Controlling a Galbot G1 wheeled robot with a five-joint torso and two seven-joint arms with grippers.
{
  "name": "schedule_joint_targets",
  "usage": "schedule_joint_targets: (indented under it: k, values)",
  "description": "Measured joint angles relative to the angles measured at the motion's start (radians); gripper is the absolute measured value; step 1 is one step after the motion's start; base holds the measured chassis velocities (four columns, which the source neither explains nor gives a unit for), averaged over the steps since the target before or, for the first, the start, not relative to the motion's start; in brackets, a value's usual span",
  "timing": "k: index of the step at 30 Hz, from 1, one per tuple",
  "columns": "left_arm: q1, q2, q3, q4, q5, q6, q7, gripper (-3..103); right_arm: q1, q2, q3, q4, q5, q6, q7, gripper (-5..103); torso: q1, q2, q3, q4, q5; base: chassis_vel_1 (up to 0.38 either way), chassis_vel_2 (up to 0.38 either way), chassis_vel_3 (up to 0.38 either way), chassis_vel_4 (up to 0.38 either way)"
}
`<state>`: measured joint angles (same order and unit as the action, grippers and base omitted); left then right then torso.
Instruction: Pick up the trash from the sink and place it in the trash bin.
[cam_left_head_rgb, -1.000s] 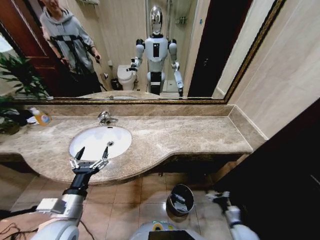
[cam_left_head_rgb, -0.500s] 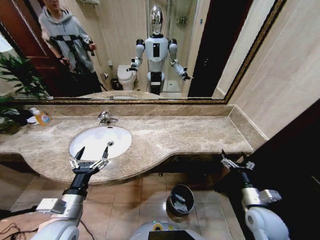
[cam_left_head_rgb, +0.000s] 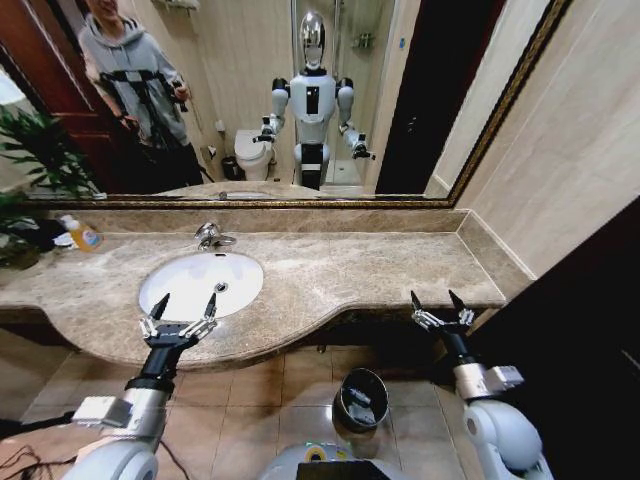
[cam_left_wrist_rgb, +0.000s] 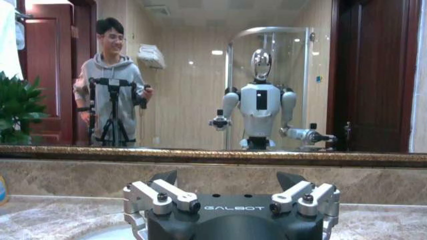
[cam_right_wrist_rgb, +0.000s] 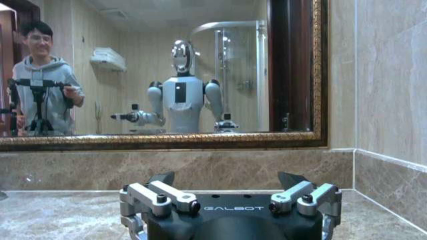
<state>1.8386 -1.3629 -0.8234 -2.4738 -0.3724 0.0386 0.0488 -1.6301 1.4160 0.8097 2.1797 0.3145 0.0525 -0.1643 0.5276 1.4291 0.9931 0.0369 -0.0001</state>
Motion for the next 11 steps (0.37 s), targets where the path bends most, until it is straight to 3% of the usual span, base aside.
schedule_joint_targets:
  k: [11]
  values:
    - [0.000, 0.000, 0.000, 0.000, 0.000, 0.000, 0.000, 100, 0.001, -0.001, 0.000, 0.000, -0.003, -0.003, 0.002, 100, 0.000, 0.000, 0.000, 0.0000, 0.0001, 0.000, 0.000, 0.000, 0.000]
